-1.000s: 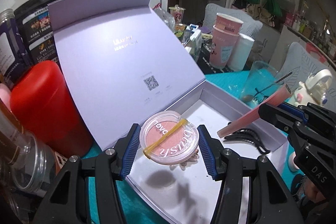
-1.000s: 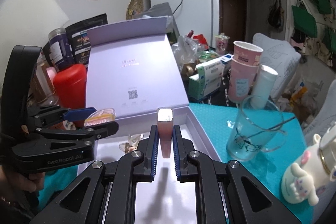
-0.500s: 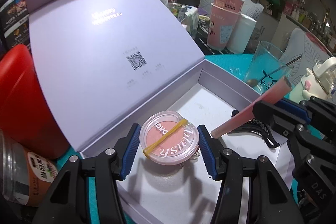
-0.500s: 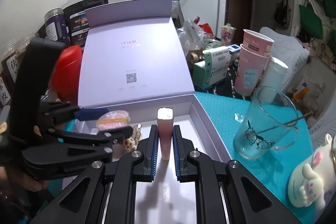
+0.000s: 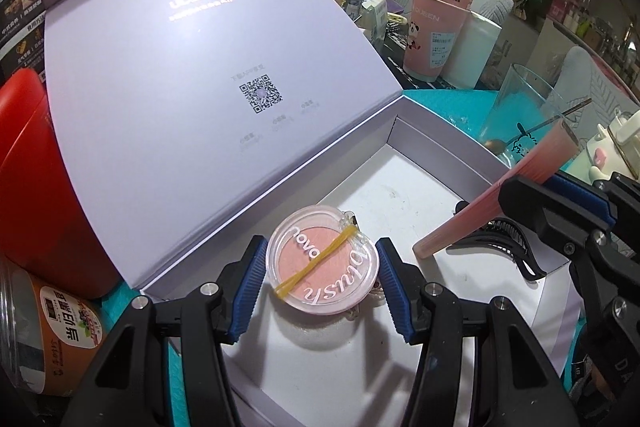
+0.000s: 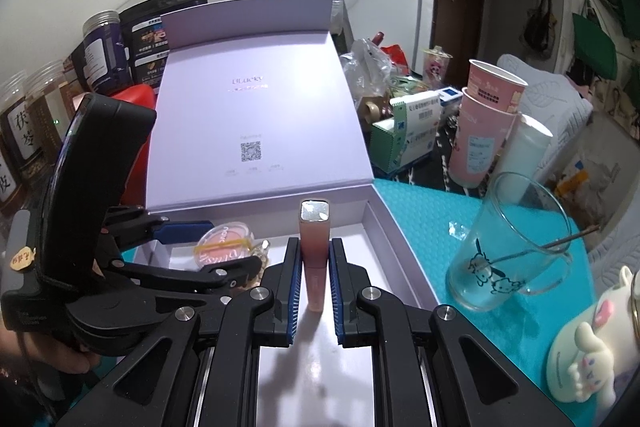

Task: Organize rigid objects
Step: 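Open both tools to release blush compact and nail file into the box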

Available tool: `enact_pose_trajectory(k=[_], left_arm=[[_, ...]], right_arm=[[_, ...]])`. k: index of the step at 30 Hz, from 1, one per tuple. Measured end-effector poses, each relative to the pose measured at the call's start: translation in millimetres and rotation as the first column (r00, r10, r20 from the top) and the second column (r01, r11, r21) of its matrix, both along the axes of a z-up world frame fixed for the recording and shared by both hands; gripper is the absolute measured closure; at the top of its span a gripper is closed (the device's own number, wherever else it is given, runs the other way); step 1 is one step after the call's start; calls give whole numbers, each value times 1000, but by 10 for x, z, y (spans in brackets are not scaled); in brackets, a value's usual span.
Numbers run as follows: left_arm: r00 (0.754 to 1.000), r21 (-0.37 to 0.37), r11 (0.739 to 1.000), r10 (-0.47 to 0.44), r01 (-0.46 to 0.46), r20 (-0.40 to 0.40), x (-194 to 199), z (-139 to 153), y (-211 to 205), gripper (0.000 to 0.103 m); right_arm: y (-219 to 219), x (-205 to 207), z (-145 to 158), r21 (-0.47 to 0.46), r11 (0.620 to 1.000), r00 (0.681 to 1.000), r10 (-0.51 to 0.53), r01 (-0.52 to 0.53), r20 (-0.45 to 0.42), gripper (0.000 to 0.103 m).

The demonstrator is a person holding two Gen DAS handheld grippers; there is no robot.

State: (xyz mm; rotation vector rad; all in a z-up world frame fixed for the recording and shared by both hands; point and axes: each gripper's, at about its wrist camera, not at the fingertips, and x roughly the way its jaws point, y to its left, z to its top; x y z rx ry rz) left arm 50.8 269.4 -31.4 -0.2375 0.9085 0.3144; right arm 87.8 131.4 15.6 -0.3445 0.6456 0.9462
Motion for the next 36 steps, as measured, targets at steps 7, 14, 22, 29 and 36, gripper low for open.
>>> enact_pose_trajectory(k=[7, 14, 22, 29, 36], left_arm=[[1000, -28, 1000, 10, -11, -9, 41, 1, 33, 48], [1000, -26, 999, 25, -25, -13, 9, 43, 24, 48], [999, 22, 999, 33, -34, 30, -99, 259, -44, 48], [998, 46, 998, 40, -43, 58, -197, 457, -136, 48], [995, 68, 997, 34, -41, 96, -340, 701, -246, 48]], right_arm=[[-5, 38, -2, -1, 1000, 1000, -21, 21, -17, 70], [-4, 31, 28, 2, 1000, 1000, -22, 22, -6, 70], [-76, -36, 127, 10, 1000, 999, -30, 30, 11, 70], [-197, -126, 264, 24, 999, 999, -41, 40, 31, 70], [-342, -229, 432, 41, 998, 997, -54, 52, 47, 70]])
